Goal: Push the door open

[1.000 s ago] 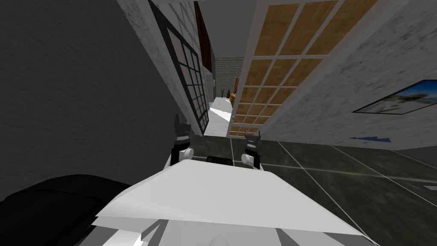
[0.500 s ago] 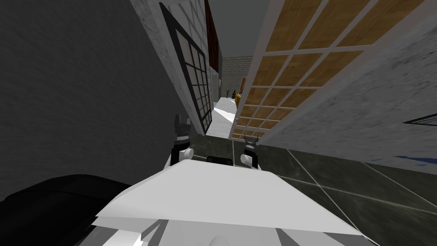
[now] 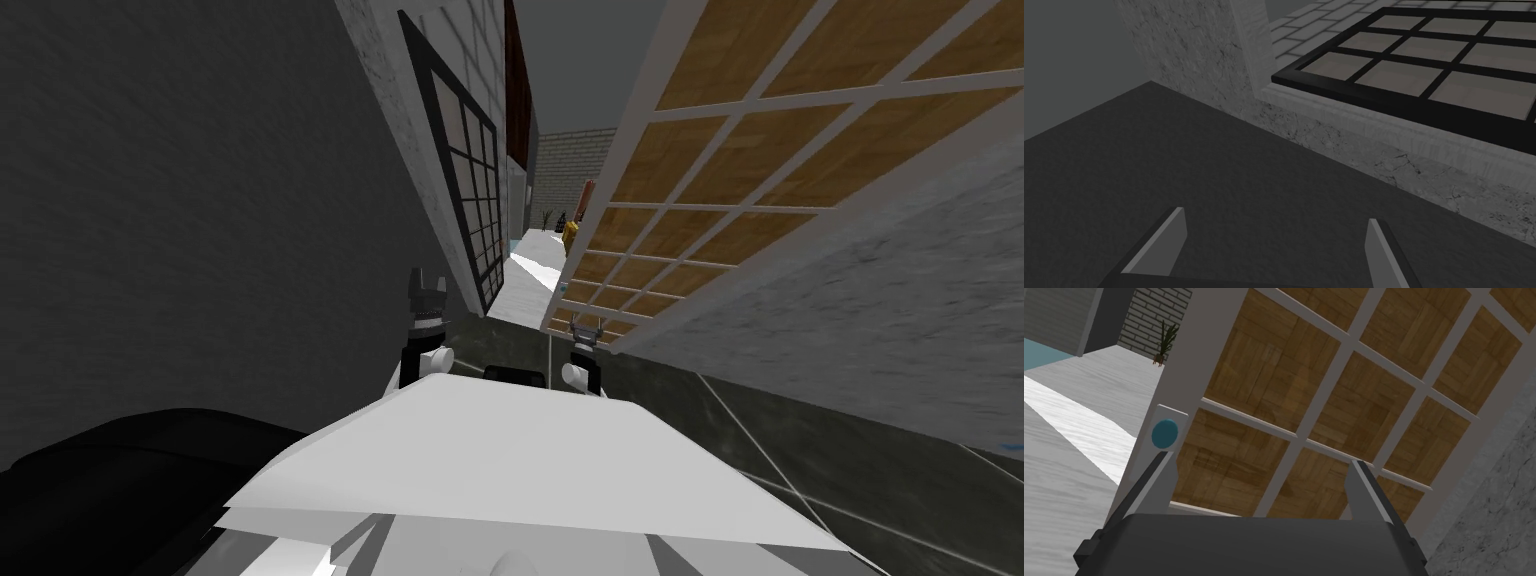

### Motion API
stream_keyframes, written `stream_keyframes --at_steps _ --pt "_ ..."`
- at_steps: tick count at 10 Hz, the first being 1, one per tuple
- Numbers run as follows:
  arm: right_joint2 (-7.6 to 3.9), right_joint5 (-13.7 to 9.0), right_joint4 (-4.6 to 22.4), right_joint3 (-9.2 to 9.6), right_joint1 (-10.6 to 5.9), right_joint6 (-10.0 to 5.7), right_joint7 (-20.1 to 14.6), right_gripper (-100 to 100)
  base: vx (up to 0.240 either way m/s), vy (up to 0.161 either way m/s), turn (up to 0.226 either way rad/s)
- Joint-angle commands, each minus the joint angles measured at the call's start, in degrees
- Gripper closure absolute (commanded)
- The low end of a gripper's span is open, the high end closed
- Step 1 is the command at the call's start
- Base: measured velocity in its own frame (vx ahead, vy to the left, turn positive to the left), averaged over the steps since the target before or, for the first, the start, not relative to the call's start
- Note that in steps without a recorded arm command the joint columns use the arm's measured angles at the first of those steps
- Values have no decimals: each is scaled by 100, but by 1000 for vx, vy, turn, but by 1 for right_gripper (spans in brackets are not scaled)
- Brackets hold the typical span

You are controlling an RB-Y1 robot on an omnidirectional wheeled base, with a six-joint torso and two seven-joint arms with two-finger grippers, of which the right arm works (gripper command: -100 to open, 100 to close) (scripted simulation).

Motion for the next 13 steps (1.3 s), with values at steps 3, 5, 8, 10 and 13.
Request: stream_keyframes --at_steps 3,5,8,10,13 --pt "-3 -305 552 24 -198 -140 -414 -100 79 -63 193" --pt "-6 -464 865 44 -289 -224 -635 -100 70 -66 201" --pt "-3 -754 1409 80 -453 -376 -1037 -100 86 -90 213" --pt "0 -883 1649 95 -526 -444 -1215 -100 75 -71 168" --pt "6 -1065 1991 118 -629 -539 -1468 -100 51 -51 136"
